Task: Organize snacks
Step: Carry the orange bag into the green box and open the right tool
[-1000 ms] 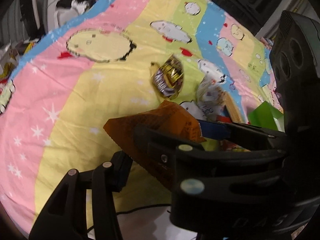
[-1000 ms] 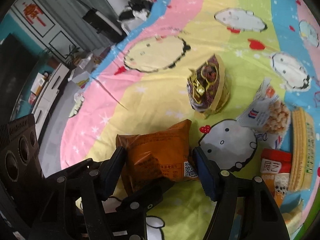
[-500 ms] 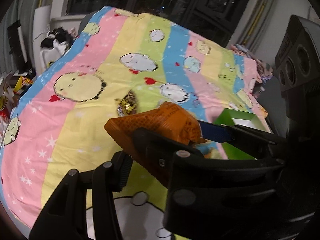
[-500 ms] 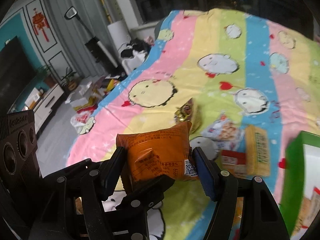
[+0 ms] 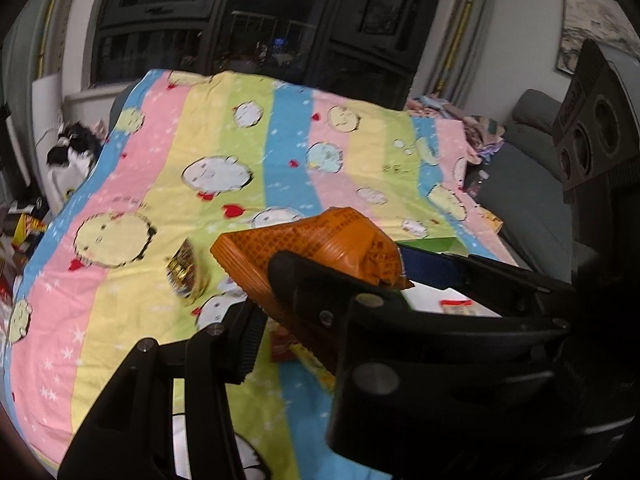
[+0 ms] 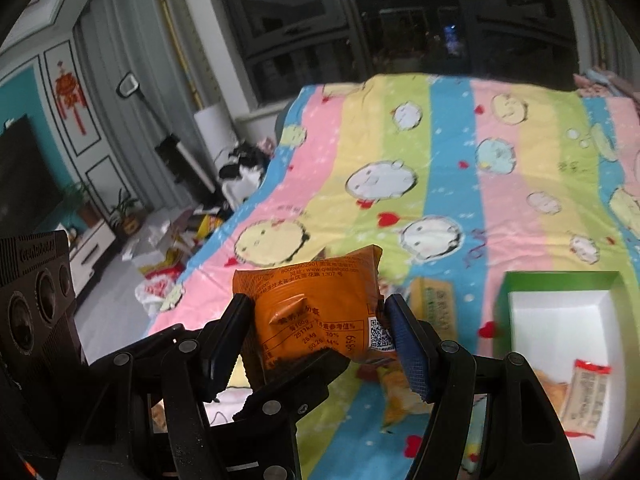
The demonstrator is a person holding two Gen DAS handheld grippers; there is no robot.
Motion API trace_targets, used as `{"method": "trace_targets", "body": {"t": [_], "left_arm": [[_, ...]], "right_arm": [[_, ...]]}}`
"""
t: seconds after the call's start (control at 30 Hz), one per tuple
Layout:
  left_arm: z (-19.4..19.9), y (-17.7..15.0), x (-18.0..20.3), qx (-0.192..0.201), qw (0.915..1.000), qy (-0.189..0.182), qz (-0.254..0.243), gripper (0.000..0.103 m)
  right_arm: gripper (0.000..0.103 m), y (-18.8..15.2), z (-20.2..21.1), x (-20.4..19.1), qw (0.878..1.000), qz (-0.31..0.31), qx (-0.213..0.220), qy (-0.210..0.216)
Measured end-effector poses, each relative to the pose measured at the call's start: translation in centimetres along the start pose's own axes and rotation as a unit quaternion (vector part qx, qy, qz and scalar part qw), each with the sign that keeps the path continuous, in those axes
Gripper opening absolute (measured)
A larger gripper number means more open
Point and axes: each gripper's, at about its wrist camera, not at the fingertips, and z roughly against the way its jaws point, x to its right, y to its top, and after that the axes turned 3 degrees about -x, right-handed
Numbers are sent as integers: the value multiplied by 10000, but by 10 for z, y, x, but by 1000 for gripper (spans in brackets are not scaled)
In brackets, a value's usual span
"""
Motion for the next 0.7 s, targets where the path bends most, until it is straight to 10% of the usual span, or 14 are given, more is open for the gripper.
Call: {"method": "trace_targets", "body": {"t": [0.7], "left_arm": [[-31,21,91,-100,9944,-702,-784,46]], "right_arm": [[71,-7,69,83,9930,-815,622,-582]]}}
